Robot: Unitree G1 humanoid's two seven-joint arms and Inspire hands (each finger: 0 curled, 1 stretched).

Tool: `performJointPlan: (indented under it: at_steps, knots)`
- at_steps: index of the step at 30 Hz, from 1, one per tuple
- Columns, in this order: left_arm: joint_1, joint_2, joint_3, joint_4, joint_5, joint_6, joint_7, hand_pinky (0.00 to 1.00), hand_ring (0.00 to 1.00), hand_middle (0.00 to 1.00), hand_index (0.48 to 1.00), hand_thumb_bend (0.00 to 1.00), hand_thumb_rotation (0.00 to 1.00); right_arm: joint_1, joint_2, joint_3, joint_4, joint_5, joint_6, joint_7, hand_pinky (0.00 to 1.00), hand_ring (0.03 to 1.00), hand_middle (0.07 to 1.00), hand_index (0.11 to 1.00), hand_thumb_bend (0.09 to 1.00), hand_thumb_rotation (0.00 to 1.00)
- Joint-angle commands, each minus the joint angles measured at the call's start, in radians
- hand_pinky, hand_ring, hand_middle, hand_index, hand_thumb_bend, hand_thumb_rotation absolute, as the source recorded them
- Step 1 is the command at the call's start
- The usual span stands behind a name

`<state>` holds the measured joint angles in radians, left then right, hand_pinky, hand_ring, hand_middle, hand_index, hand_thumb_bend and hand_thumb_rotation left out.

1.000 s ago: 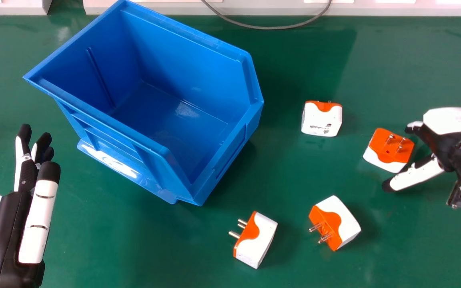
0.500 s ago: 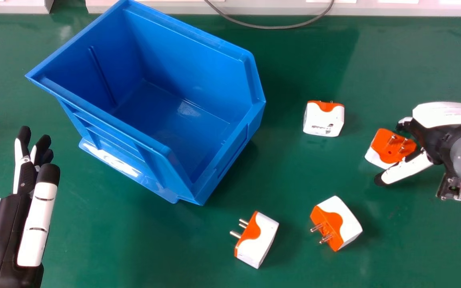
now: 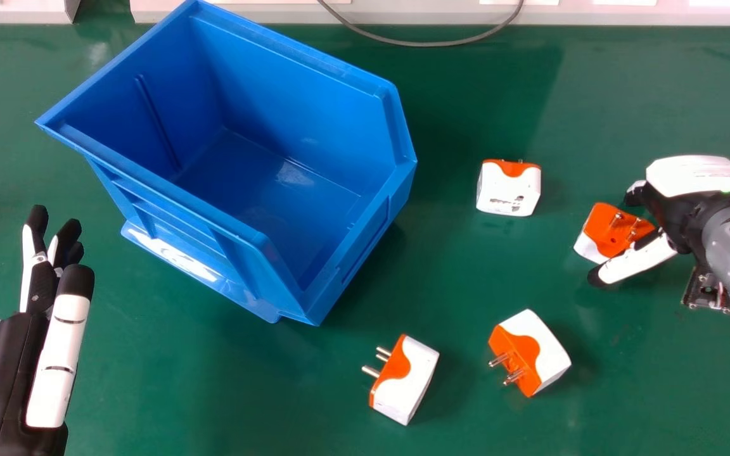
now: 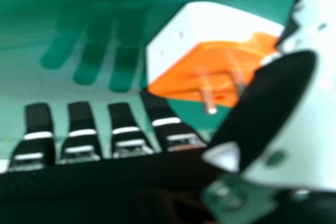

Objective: Pick all objects and put in blue box

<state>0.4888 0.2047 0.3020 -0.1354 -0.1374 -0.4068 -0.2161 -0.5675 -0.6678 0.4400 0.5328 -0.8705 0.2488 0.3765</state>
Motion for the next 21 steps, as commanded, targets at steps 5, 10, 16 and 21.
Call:
performJointPlan:
  at_steps: [5,10,16,21]
  knots:
    - [0.005,0.002,0.014,-0.017,-0.004,-0.028,0.001,0.97,1.0,1.0,0.999,0.64,1.0,-0.037,0.017,0.01,0.043,-0.002,0.002,-0.021,0.82,0.886,0.91,0.876,0.639,0.6]
    - [0.008,-0.001,0.01,-0.032,0.001,-0.021,0.005,0.96,1.0,0.99,0.998,0.64,1.0,-0.05,0.028,0.021,0.063,-0.011,0.005,-0.034,0.81,0.875,0.902,0.866,0.626,0.6]
    - [0.003,-0.002,0.008,-0.026,0.004,-0.021,0.008,0.96,0.99,0.99,0.995,0.65,1.0,-0.063,0.041,0.06,0.123,-0.041,-0.02,-0.14,0.73,0.787,0.821,0.779,0.598,0.55]
    - [0.005,-0.004,0.004,-0.033,0.006,-0.022,0.008,0.95,0.99,0.99,0.994,0.65,1.0,-0.065,0.048,0.074,0.188,-0.053,-0.056,-0.253,0.66,0.728,0.758,0.7,0.577,0.51]
